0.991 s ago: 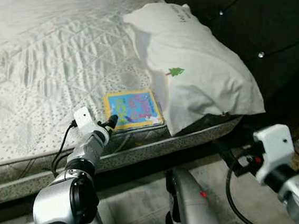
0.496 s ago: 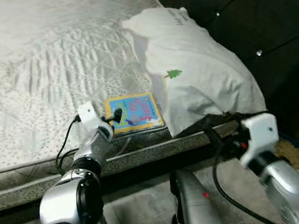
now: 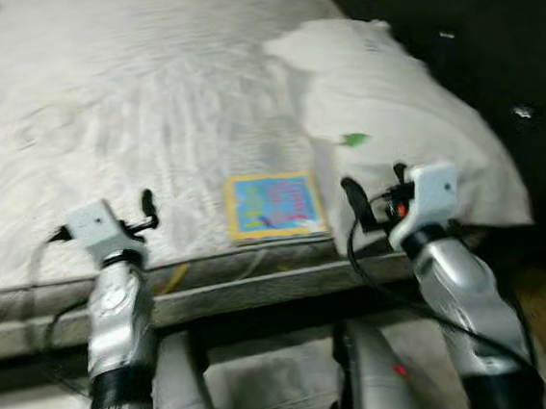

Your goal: Clean up the room

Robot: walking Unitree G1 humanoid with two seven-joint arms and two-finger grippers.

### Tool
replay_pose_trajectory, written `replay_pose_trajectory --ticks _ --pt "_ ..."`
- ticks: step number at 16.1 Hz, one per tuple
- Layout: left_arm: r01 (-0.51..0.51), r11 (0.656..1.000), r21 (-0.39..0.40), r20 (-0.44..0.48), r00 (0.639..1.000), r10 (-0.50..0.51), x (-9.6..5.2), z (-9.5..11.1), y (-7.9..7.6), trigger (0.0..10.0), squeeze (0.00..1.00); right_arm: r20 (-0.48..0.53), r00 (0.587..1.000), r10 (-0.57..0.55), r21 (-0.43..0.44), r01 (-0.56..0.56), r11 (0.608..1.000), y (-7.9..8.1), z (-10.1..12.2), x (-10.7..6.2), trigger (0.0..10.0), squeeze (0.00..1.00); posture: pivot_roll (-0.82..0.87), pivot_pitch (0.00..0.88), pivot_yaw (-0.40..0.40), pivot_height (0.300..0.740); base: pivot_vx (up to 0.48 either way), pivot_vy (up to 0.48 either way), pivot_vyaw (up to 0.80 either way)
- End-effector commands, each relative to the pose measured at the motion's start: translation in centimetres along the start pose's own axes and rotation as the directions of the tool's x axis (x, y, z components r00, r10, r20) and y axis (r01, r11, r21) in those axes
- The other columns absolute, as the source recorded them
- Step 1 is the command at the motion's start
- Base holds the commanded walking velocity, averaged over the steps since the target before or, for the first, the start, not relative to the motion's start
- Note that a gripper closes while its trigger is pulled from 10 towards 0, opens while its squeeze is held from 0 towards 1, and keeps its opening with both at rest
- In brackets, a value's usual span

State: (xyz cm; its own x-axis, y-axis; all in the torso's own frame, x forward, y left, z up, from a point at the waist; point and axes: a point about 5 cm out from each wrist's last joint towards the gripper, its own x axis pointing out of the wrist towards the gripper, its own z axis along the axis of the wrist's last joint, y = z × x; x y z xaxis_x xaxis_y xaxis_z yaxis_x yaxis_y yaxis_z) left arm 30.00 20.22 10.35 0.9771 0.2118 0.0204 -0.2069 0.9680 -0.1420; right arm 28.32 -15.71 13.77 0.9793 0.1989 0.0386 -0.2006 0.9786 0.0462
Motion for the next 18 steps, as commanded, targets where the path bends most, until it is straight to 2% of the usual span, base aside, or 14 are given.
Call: replay_pose_trajectory --ticks 1,3,4,6,8,14,18 --pt "0.056 0.996 0.076 0.038 0.998 -0.059 -0.8 1.0 -0.8 10.0 1.00 -0.011 0.999 -0.035 0.014 0.035 0.999 -0.4 -0.5 0.3 10.0 0.00 0.03 0.000 -0.012 0.559 0.000 0.000 0.00" --pt "0.098 0.989 0.113 0.050 0.993 -0.104 -2.2 1.8 -1.2 10.0 1.00 -0.033 0.997 -0.071 0.018 0.072 0.997 -0.4 -1.1 1.0 10.0 0.00 0.03 0.000 -0.015 0.559 0.000 0.000 0.00" --pt "0.128 0.982 0.141 0.058 0.989 -0.138 -2.6 2.2 -1.9 10.0 1.00 -0.006 0.997 -0.072 0.021 0.072 0.997 -0.3 -0.9 1.0 10.0 0.00 0.02 0.000 -0.017 0.559 0.000 0.000 0.00" --pt "0.180 0.970 0.164 0.040 0.981 -0.189 -2.8 2.3 -3.2 10.0 1.00 0.023 0.996 -0.082 0.055 0.081 0.995 -0.7 -0.8 1.3 10.0 0.00 0.02 0.000 -0.017 0.559 0.000 0.000 0.00" --pt "0.210 0.962 0.176 0.040 0.975 -0.220 -2.8 2.4 -3.8 10.0 1.00 0.034 0.995 -0.092 0.063 0.090 0.994 -0.7 -0.8 1.7 10.0 0.00 0.01 0.000 -0.010 0.579 0.000 0.000 0.00" --pt "0.189 0.967 0.172 0.020 0.981 -0.195 -2.9 2.0 -3.3 10.0 1.00 0.044 0.989 -0.140 0.088 0.136 0.987 -0.9 -1.6 2.1 10.0 0.00 0.00 0.000 0.007 0.643 0.000 0.000 0.00" --pt "0.195 0.962 0.193 0.049 0.977 -0.208 -1.7 2.9 -3.5 10.0 1.00 0.064 0.989 -0.133 0.078 0.128 0.989 -0.7 -1.3 2.7 10.0 0.00 -0.01 0.000 0.019 0.688 0.000 0.000 0.00"
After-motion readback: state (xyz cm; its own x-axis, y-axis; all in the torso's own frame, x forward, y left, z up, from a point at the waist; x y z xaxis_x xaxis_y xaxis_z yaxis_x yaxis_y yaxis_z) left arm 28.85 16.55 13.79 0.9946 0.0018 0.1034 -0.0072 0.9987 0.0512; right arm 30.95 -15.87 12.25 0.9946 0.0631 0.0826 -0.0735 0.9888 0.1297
